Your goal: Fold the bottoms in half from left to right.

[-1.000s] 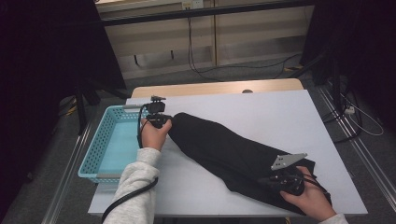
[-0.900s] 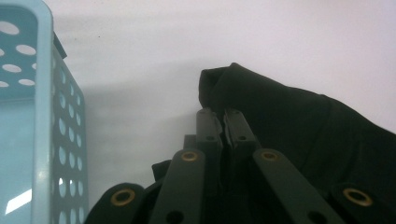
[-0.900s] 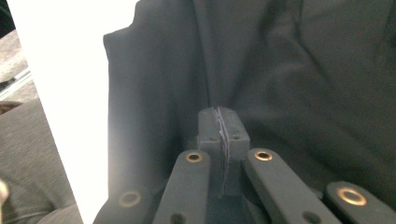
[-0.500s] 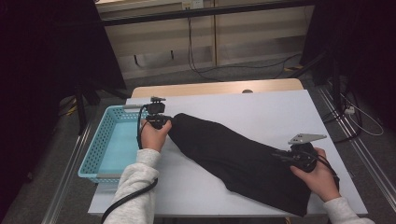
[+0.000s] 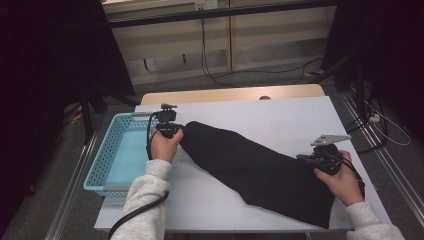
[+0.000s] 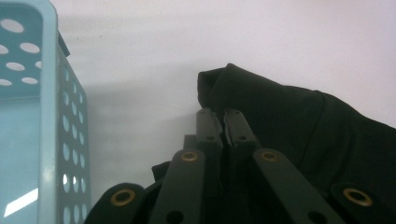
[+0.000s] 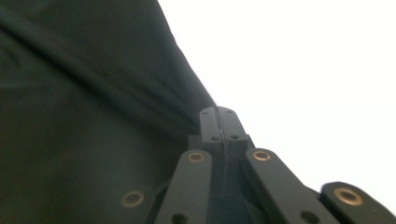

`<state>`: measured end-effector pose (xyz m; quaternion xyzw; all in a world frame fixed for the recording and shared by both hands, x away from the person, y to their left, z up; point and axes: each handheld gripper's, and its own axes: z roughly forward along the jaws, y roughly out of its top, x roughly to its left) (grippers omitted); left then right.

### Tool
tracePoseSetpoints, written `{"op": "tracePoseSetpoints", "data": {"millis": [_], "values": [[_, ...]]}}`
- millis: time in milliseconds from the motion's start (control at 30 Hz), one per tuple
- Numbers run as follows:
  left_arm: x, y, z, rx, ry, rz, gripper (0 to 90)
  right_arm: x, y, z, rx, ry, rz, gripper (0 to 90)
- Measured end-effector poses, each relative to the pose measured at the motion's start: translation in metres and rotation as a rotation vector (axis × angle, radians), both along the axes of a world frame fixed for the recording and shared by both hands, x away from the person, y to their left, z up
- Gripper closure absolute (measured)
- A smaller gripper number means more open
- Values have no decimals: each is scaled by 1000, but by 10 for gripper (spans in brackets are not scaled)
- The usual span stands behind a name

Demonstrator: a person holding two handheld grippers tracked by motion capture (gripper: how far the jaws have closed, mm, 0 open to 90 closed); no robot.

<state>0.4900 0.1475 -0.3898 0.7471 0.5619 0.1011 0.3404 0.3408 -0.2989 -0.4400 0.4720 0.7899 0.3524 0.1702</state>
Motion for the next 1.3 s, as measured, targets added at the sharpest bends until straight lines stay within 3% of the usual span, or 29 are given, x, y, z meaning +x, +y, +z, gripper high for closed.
{"op": "tracePoseSetpoints", "data": {"millis": [100,133,167,200,333,367,433,633,667,700,733,833,967,1033,1067,1133,1167,1300], "values": [[0,0,0,3,1,0,866,2,0,0,-34,-19,-8,900],[0,0,-1,0,5,2,866,4,-1,-4,25,3,-4,890],[0,0,-1,-1,4,2,866,4,-1,-4,25,3,-4,890],[-1,1,-2,1,4,0,866,1,-1,-5,9,3,-6,794],[-1,2,-2,3,7,-1,866,-7,-11,-5,51,2,-31,760],[-1,3,-2,1,4,0,866,-7,-11,-5,51,2,-31,760],[-1,3,-1,2,3,-3,866,-13,-17,-7,2,26,-24,758],[-1,4,-3,1,8,2,866,-18,-34,-13,34,50,-67,772],[-1,4,-3,3,7,-1,866,-18,-34,-17,31,71,-54,775],[-1,4,-3,3,6,-1,866,-19,-32,-19,42,61,-39,811],[-1,4,-4,1,9,0,866,-19,-31,-18,42,65,-31,884],[-1,4,-4,4,13,-6,866,-18,-28,-14,11,78,-22,894],[-2,6,-3,0,7,6,866,-17,-34,-5,9,9,-54,897],[-1,7,-3,-1,7,8,866,-17,-34,-6,11,14,-42,877],[-1,8,-2,3,3,4,867,-17,-34,-10,-12,-7,-70,849],[-2,8,-1,-4,4,8,866,-17,-34,-11,-13,-5,-72,843],[-1,8,1,2,-2,2,867,-17,-33,-11,-3,-17,-77,724],[4,7,10,-2,-10,8,866,-17,-27,-8,31,-27,-81,599]]}}
